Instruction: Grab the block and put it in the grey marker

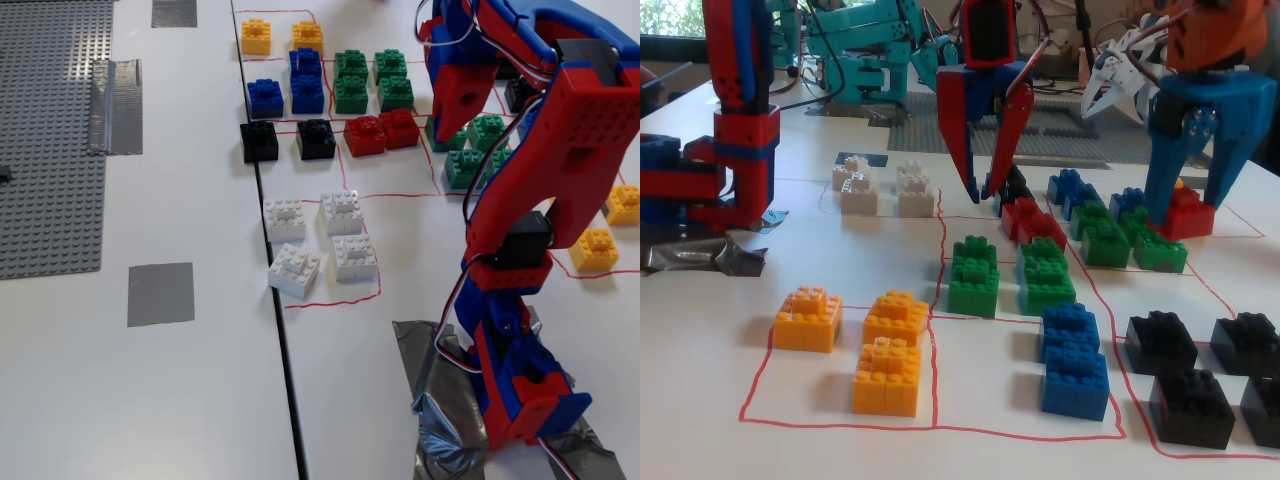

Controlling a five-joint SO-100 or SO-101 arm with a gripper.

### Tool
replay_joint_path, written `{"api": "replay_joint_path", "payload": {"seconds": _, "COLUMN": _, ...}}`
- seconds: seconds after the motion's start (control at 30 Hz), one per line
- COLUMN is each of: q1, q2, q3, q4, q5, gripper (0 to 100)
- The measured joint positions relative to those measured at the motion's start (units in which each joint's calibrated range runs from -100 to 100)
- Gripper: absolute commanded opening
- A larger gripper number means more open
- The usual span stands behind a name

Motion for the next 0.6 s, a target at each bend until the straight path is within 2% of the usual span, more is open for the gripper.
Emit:
{"api": "replay_joint_path", "payload": {"seconds": 0.13, "q1": 0.88, "q2": -0.08, "q3": 2.54, "q4": -4.45, "q5": 0.05, "gripper": 0}}
{"api": "replay_joint_path", "payload": {"seconds": 0.6, "q1": 1.32, "q2": 0.00, "q3": 3.45, "q4": -4.05, "q5": 0.00, "gripper": 0}}
